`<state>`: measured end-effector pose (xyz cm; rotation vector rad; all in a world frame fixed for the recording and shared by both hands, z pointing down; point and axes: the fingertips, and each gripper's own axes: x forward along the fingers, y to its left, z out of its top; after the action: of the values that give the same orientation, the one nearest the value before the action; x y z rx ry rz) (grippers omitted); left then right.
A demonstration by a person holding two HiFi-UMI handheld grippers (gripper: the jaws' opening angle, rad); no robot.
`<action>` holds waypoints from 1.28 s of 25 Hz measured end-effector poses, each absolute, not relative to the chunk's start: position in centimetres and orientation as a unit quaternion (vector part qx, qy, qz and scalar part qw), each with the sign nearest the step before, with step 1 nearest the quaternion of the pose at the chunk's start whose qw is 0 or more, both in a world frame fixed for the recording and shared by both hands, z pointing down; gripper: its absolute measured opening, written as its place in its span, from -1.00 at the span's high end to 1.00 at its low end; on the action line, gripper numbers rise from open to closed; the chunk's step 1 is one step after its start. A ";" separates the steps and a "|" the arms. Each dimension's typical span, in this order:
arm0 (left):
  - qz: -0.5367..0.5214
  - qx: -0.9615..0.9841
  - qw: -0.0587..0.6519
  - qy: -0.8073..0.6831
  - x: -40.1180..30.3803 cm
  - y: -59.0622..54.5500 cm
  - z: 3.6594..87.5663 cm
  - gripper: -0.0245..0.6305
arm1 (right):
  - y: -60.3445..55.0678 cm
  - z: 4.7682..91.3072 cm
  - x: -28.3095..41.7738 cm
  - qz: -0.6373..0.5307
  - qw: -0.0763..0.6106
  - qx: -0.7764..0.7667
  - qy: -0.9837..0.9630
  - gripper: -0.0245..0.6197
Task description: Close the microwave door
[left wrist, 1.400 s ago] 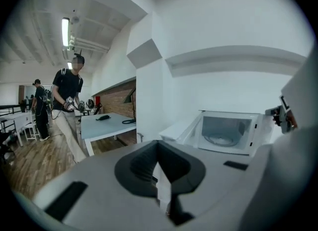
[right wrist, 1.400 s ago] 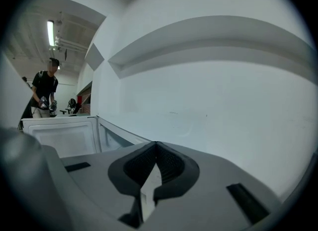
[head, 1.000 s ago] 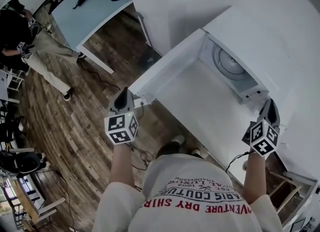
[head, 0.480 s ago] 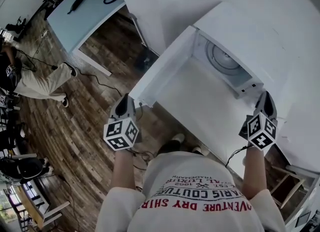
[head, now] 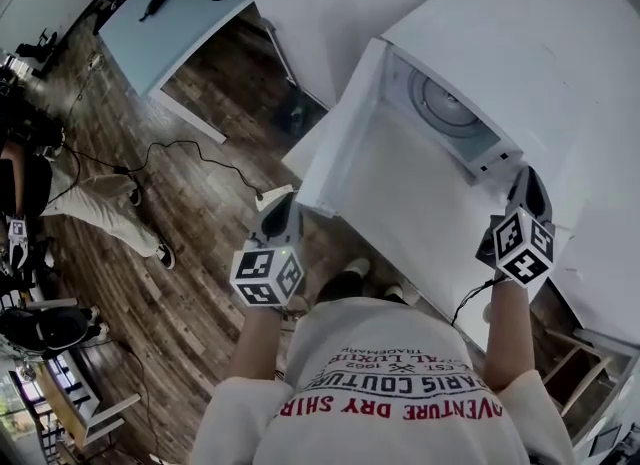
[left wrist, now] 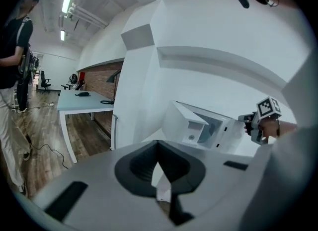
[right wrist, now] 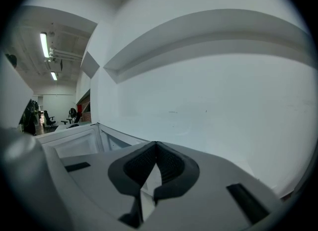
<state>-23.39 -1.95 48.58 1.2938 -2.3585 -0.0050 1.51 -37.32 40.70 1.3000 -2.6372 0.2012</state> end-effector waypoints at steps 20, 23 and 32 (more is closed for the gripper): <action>-0.001 0.616 0.259 -0.744 -13.0 -12.2 48.1 0.92 | -37.9 40.5 2.0 0.110 0.119 0.408 -0.899 0.89; 0.004 0.635 0.260 -0.728 -12.1 -13.9 48.0 0.92 | -38.0 40.6 1.9 0.102 0.125 0.402 -0.901 0.89; 0.029 0.687 0.253 -0.680 -10.6 -19.0 48.2 0.92 | -38.0 40.6 2.0 0.100 0.121 0.406 -0.900 0.89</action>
<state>-10.56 -18.95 48.24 1.8679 -1.8493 0.0795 2.02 -37.98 40.63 1.1852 -2.6288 0.2932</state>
